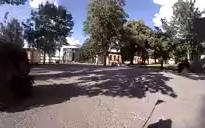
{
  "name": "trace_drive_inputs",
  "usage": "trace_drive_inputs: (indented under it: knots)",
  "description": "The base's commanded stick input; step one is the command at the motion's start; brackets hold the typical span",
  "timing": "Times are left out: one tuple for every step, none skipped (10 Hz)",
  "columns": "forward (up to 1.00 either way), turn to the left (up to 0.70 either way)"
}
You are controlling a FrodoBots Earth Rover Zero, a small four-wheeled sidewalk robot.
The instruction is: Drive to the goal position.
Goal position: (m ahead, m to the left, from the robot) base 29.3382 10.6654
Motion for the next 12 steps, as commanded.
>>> trace_drive_inputs:
  knots:
    - [1.0, 0.31]
    - [1.0, 0.4]
    - [1.0, 0.2]
    - [1.0, 0.0]
    - [1.0, 0.0]
    - [1.0, 0.0]
    - [1.0, 0.0]
    - [1.0, 0.0]
    - [1.0, 0.0]
    - [1.0, 0.0]
    - [1.0, 0.0]
    - [1.0, 0.0]
